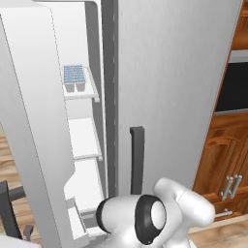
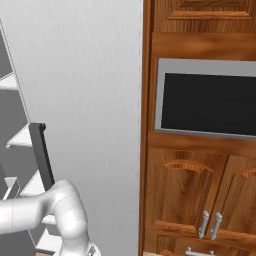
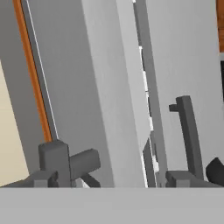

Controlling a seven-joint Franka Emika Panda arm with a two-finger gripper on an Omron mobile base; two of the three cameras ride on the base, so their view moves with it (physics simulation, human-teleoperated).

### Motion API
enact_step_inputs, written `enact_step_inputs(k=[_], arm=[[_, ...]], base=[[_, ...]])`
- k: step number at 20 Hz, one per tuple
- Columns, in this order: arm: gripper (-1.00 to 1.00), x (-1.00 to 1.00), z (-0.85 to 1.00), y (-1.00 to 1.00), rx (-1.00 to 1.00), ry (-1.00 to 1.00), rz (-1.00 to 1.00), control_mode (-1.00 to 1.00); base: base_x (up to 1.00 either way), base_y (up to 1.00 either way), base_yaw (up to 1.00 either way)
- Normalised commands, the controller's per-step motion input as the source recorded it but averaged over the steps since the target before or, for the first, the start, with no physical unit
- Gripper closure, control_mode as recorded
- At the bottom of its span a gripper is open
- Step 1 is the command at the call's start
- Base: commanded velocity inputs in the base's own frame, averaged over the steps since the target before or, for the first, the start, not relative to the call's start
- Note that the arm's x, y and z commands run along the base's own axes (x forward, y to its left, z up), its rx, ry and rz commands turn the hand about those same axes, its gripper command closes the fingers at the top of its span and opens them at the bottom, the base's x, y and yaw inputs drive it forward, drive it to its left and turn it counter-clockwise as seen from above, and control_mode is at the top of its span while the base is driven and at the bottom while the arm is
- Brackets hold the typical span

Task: Open the freezer door, pick up the ice cube tray from the freezer, and place it on the dining counter.

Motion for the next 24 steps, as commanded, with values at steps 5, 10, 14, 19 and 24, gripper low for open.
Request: enact_step_inputs(k=[5,10,14,19,24], arm=[[-1.0,-0.27,0.37,-1.0,0.25,-0.04,0.04,-1.0],[-1.0,-0.08,0.53,-1.0,0.31,0.0,0.01,-1.0],[-1.0,0.0,0.56,-0.99,0.35,0.08,-0.03,-1.0],[-1.0,0.2,0.62,-1.0,0.31,0.17,-0.02,-1.0],[-1.0,0.67,0.11,-0.88,0.26,0.21,0.01,-1.0]], base=[[0.0,0.0,0.0],[0.0,0.0,0.0],[0.0,0.0,0.0],[0.0,0.0,0.0],[0.0,0.0,0.0]])
